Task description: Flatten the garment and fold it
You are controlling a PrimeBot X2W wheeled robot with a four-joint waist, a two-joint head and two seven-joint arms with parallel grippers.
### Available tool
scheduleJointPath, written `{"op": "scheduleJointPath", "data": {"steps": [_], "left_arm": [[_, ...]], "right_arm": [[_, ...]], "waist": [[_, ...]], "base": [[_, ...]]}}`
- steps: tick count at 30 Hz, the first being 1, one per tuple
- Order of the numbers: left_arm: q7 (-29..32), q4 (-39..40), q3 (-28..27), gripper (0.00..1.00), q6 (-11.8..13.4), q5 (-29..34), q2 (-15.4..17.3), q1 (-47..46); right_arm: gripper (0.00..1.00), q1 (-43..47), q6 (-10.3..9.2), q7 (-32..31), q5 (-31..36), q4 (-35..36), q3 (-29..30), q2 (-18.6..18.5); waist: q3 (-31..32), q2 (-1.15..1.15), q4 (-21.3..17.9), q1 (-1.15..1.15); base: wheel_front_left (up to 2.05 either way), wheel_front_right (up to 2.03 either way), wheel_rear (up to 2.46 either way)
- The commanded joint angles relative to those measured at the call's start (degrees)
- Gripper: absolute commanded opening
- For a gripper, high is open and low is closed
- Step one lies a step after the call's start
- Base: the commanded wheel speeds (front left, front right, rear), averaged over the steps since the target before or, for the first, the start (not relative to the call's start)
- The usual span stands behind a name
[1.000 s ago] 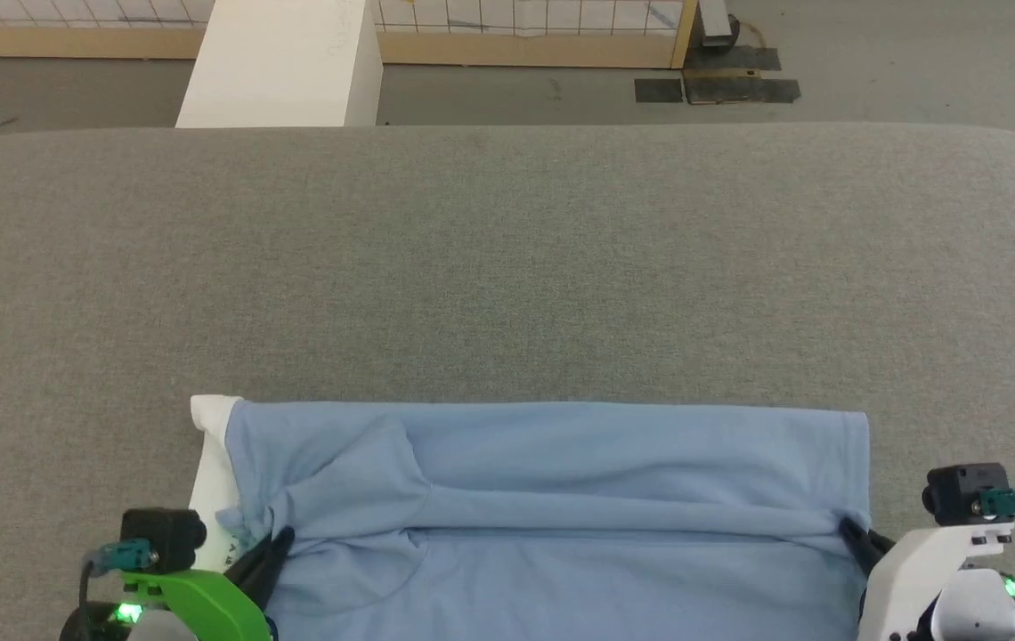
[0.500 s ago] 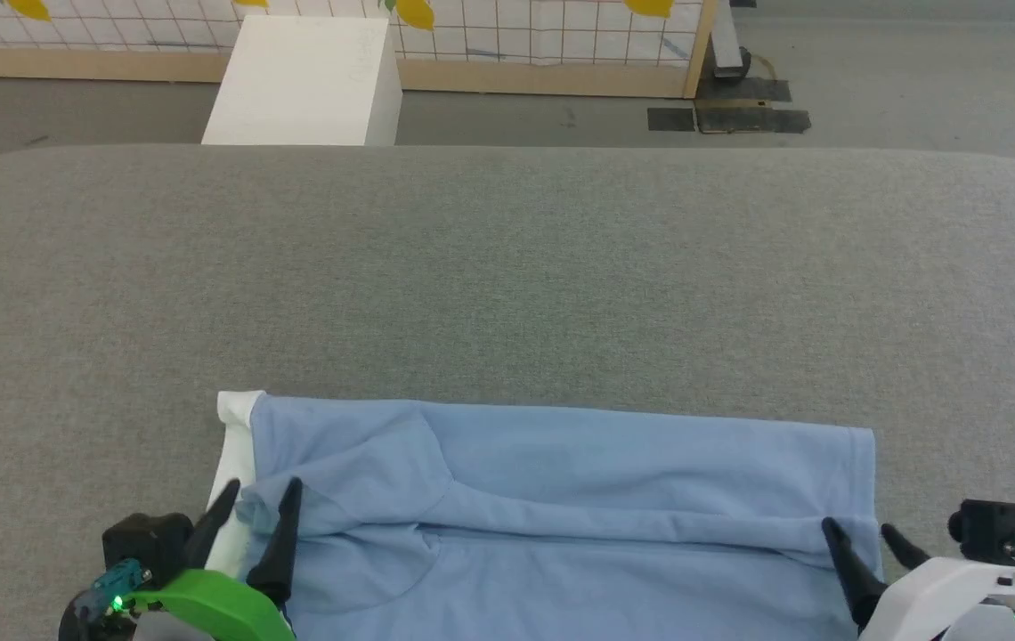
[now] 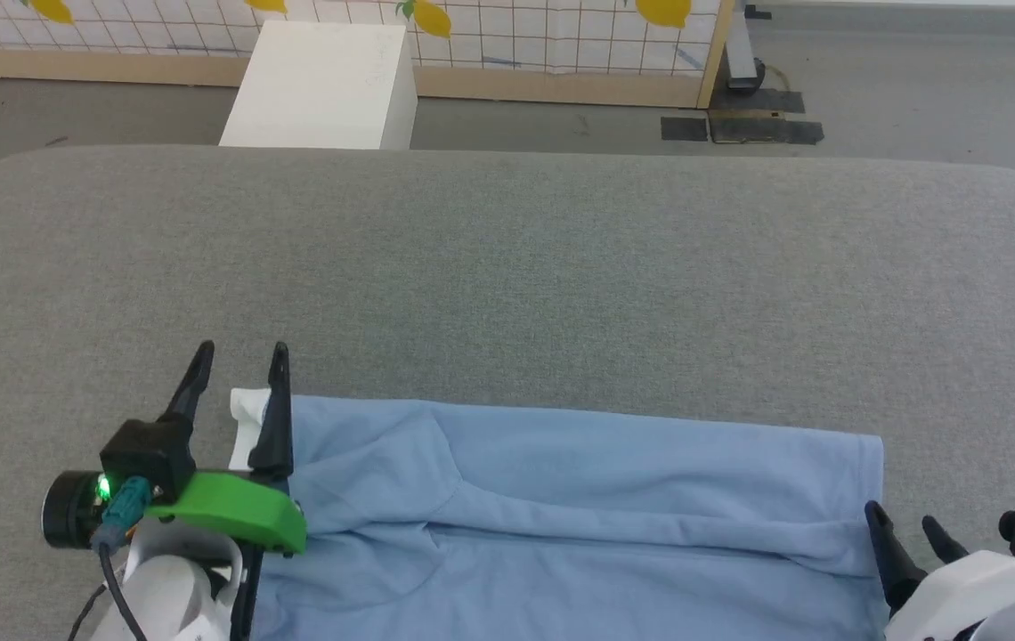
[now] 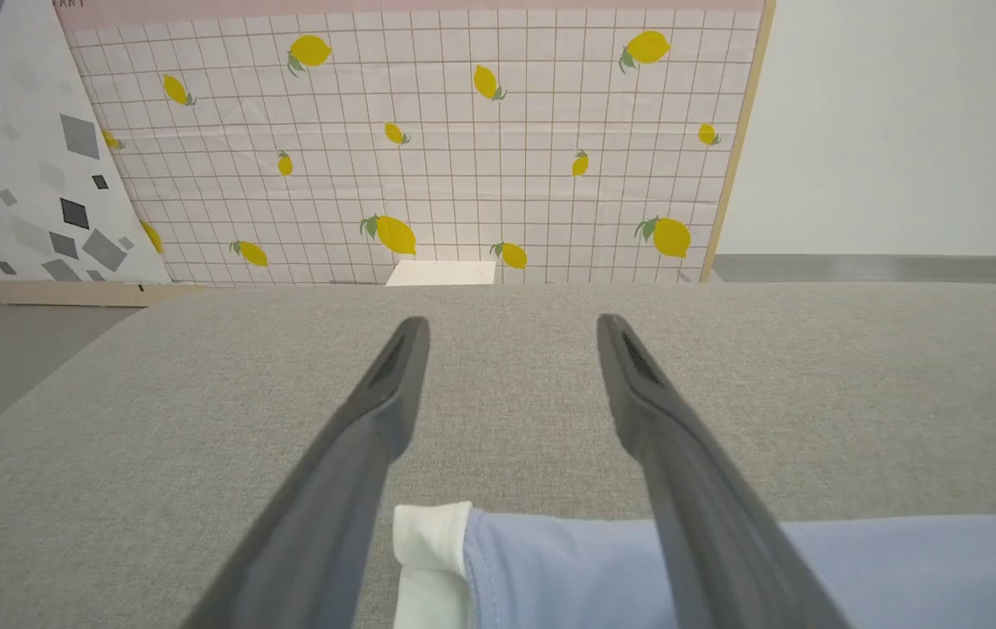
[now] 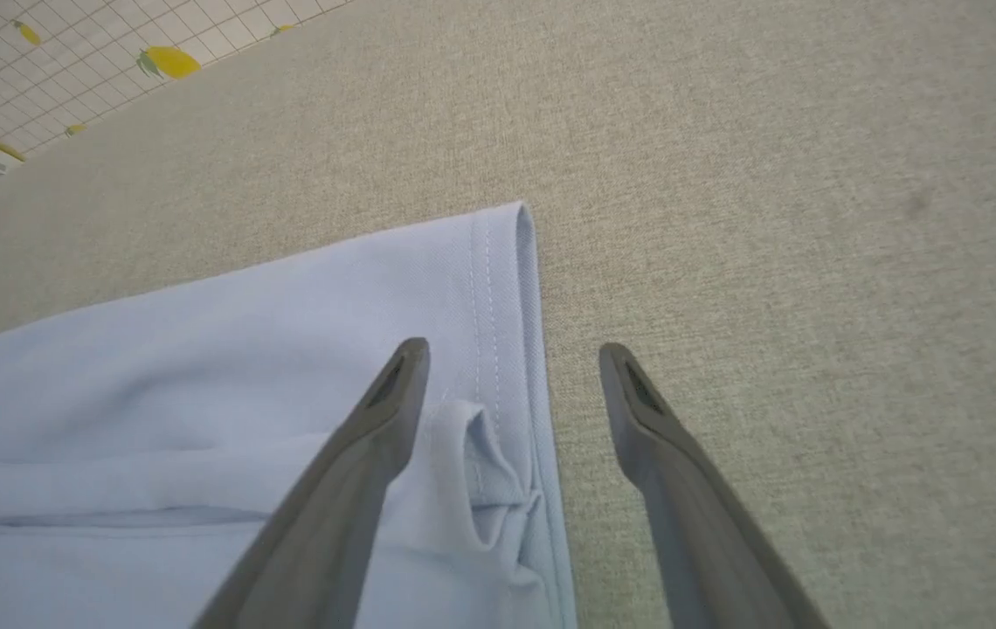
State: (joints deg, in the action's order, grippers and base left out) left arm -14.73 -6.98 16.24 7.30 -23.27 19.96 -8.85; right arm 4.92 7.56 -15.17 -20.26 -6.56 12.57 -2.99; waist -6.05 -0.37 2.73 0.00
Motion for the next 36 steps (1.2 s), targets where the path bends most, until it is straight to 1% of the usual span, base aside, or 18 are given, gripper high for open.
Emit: {"op": "scheduleJointPath", "data": {"steps": [1,6,10,12,15,17,18,19,20,23,26,29,33,36], "left_arm": [[-0.25,0.11,-1.33,1.00,-0.41,0.97,-1.00,-0.88],[-0.26,-0.54,-5.34,1.00,-2.36,3.37,-4.09,-1.20],[-0.26,-1.52,-7.02,1.00,-4.16,5.29,-5.99,-1.43],[-0.26,-2.26,-7.51,1.00,-5.01,6.12,-6.69,-1.46],[-0.26,-3.01,-8.47,1.00,-6.01,7.04,-7.68,-1.23],[-0.27,-3.44,-9.04,1.00,-6.61,7.52,-8.15,-1.06],[-0.27,-3.61,-9.29,1.00,-6.85,7.73,-8.32,-0.98],[-0.27,-3.79,-9.62,1.00,-7.11,7.93,-8.53,-0.87],[-0.27,-3.92,-9.88,1.00,-7.32,8.09,-8.69,-0.78],[-0.27,-4.24,-10.65,1.00,-7.96,8.65,-9.19,-0.53],[-0.27,-4.43,-11.37,1.00,-8.46,9.13,-9.69,-0.42],[-0.27,-4.57,-12.01,1.00,-8.80,9.53,-10.17,-0.43],[-0.27,-4.58,-12.78,1.00,-9.22,10.06,-10.76,-0.50],[-0.27,-4.57,-13.32,1.00,-9.56,10.41,-11.12,-0.54]], "right_arm": [[1.00,-1.34,-0.08,-0.64,-0.48,-1.72,0.21,0.11],[1.00,-4.15,-0.08,-4.13,-1.79,-9.29,0.45,0.11],[1.00,-6.03,-0.08,-6.13,-1.68,-14.41,-1.15,0.11],[1.00,-6.26,-0.08,-8.12,-1.30,-16.32,-2.30,0.11],[1.00,-5.49,-0.08,-12.85,-1.31,-17.58,-4.60,0.11],[0.44,-4.64,-0.08,-15.69,-1.52,-17.13,-5.75,0.11],[0.35,-4.28,-0.08,-16.55,-1.51,-16.59,-6.14,0.11],[0.07,-3.84,-0.08,-17.30,-1.28,-15.71,-6.36,0.11],[0.00,-3.51,-0.08,-17.64,-1.09,-14.87,-6.34,0.11],[0.00,-2.54,-0.08,-18.12,-0.75,-11.43,-6.28,0.11],[0.00,-2.14,-0.08,-17.11,-0.29,-7.75,-5.73,0.11],[0.00,-2.18,-0.08,-15.72,0.78,-4.80,-3.78,0.11],[0.00,-2.58,-0.08,-14.16,3.37,-1.79,1.47,0.11],[0.00,-3.27,-0.08,-13.82,7.03,-0.32,7.08,0.11]], "waist": [[-0.02,0.37,-0.12,0.00],[-0.17,0.37,-0.53,0.00],[-0.26,0.37,-0.53,0.00],[-0.24,0.37,-0.48,0.00],[-0.05,0.37,-0.32,0.00],[0.10,0.37,-0.23,0.00],[0.17,0.37,-0.21,0.00],[0.23,0.37,-0.22,0.00],[0.26,0.37,-0.24,0.00],[0.36,0.37,-0.35,0.00],[0.28,0.37,-0.46,0.00],[0.20,0.37,-0.54,0.00],[-0.03,0.37,-0.54,0.00],[-0.30,0.37,-0.47,0.00]], "base": [[0.00,0.00,0.00],[0.00,0.00,0.00],[0.00,0.00,0.00],[0.00,0.00,0.00],[0.00,0.00,0.00],[0.00,0.00,0.00],[0.00,0.00,0.00],[0.00,0.00,0.00],[0.00,0.00,0.00],[0.00,0.00,0.00],[0.00,0.00,0.00],[0.00,0.00,0.00],[0.00,0.00,0.00],[0.00,0.00,0.00]]}}
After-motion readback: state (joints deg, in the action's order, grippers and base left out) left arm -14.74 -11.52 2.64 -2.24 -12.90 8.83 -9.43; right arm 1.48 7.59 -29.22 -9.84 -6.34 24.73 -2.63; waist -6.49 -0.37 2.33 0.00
